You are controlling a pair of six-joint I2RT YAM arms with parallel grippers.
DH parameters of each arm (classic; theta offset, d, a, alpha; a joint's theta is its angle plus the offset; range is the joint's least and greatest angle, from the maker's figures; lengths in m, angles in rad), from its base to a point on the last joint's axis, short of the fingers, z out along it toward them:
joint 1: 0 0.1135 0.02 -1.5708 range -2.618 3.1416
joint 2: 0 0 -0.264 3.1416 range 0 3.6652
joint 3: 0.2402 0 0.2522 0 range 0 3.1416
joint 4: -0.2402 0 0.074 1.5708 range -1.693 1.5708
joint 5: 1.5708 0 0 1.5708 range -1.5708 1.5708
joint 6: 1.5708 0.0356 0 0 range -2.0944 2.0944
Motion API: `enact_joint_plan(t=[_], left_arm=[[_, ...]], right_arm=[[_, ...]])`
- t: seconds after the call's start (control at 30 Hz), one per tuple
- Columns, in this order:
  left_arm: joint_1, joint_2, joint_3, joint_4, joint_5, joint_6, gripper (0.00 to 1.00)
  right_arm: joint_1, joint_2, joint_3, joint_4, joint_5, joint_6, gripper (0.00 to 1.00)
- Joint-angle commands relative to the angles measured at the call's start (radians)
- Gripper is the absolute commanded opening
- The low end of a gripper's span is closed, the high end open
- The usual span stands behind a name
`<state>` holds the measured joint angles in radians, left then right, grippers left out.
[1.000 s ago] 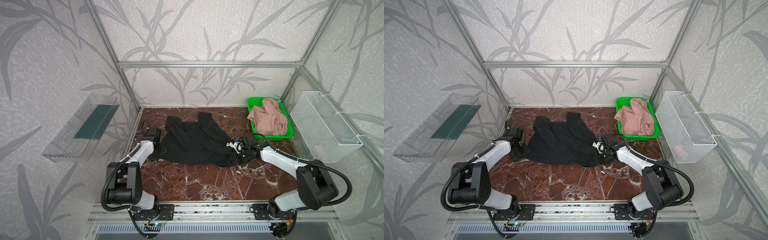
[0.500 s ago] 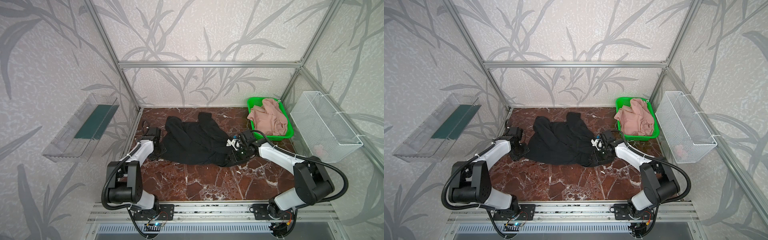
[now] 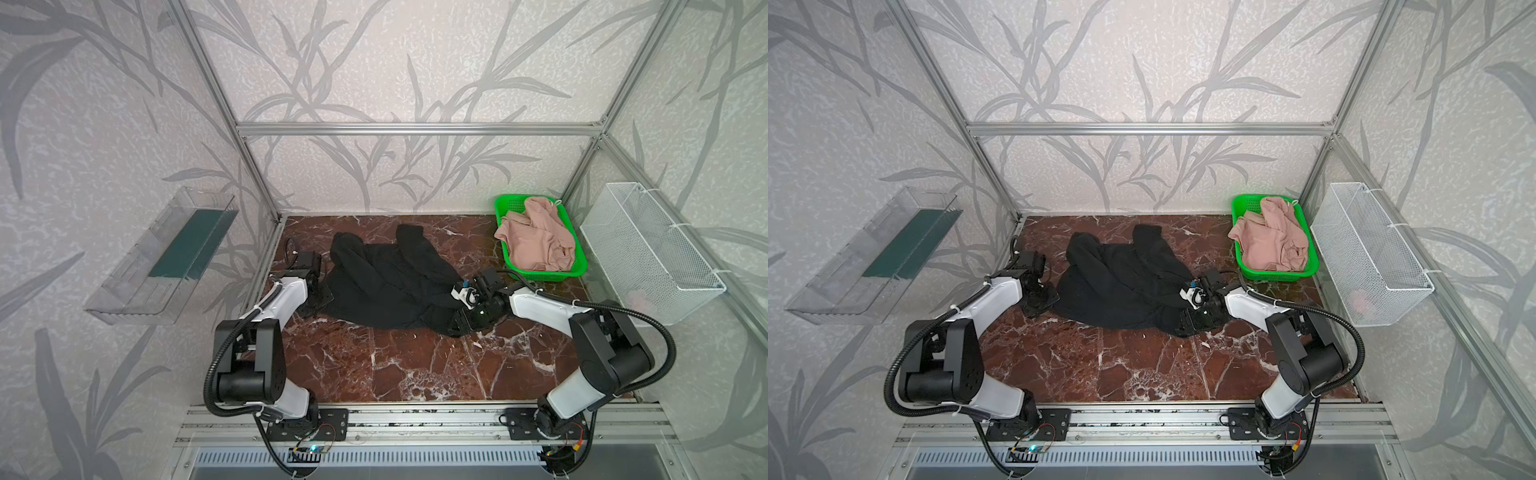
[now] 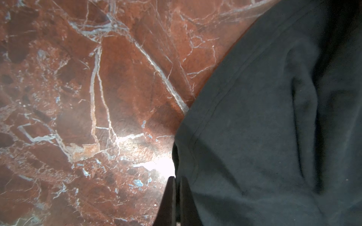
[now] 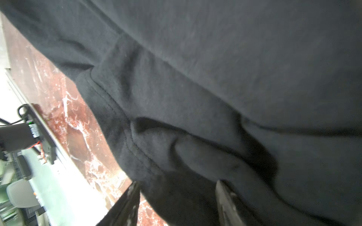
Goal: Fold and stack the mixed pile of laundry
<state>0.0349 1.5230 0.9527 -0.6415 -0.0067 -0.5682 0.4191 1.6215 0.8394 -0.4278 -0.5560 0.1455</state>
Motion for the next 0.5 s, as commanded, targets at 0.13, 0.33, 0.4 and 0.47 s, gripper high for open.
enact_joint_plan(t=[0.13,0.33,0.4,0.47], left_arm=[[0.010,0.011,0.038,-0.029,-0.014,0.019,0.00],[0.010,0.003,0.043,-0.039,-0.019,0.022,0.00],[0.010,0.003,0.044,-0.039,-0.018,0.023,0.00],[0.011,0.005,0.043,-0.036,-0.017,0.022,0.00]], right_arm=[[0.000,0.022,-0.049,0.059,-0.035,0.018,0.59],[0.000,-0.039,-0.042,-0.019,0.069,0.057,0.60],[0.001,-0.097,-0.040,-0.054,0.113,0.091,0.60],[0.002,-0.162,-0.044,-0.082,0.159,0.113,0.60]])
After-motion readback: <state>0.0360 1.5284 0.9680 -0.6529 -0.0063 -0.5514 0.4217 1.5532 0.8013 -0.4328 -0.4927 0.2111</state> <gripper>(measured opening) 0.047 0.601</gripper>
